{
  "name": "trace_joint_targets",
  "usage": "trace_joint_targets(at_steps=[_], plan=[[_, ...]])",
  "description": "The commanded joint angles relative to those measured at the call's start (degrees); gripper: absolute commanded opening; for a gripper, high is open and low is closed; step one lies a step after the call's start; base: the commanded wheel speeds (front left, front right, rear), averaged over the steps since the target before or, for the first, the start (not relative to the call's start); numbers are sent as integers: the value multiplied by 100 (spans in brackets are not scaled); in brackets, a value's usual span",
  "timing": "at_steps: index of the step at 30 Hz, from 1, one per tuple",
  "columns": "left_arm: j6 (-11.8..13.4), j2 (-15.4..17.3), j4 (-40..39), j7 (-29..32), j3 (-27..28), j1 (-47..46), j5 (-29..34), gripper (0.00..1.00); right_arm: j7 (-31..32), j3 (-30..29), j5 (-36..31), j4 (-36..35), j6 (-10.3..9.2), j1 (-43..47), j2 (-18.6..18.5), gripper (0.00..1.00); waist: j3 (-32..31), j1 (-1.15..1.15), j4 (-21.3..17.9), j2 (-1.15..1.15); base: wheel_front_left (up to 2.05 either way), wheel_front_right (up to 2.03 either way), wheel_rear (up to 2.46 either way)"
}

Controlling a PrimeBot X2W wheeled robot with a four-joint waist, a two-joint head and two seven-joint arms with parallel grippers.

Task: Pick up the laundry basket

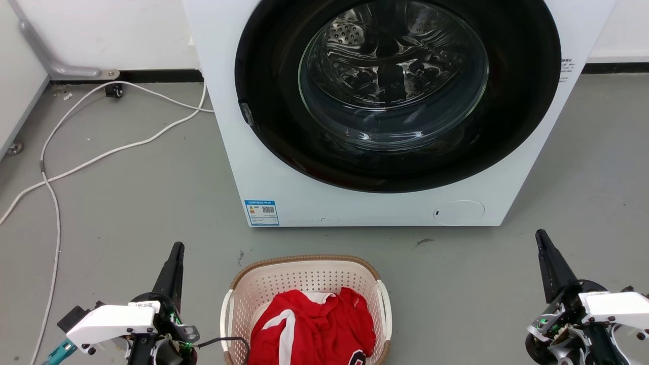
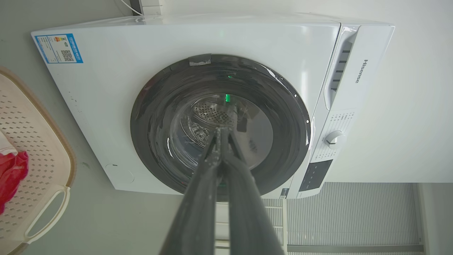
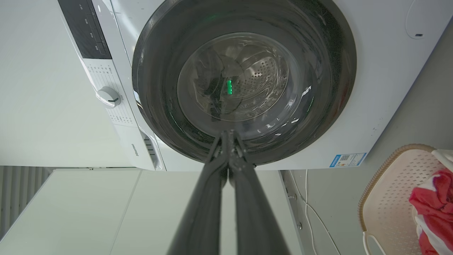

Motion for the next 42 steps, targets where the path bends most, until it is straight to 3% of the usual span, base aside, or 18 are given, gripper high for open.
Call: trace_joint_targets(at_steps=[1, 19, 20, 28, 42], plan=[[-2, -2, -9, 20, 10, -51, 18, 0, 20, -11, -24, -14, 0, -59, 14, 0, 0, 0, 0, 0, 0, 0, 0], [-2, -16, -7, 33, 30, -53, 39, 0, 19, -19, -35, -13, 0, -60, 19, 0, 0, 0, 0, 0, 0, 0, 0], [0, -12, 0, 18, 19, -1, 10, 100, 16, -10, -2, 0, 0, -1, 7, 100, 0, 0, 0, 0, 0, 0, 0], [0, -36, -1, -143, -11, 105, 178, 100, -145, -41, -226, 83, 0, 102, 21, 100, 4, 0, 0, 0, 0, 0, 0], [75, -39, -316, -509, 79, 153, 1695, 100, -519, -89, -2105, -393, 0, 214, 22, 100, 24, 0, -3, 0, 0, 0, 0]])
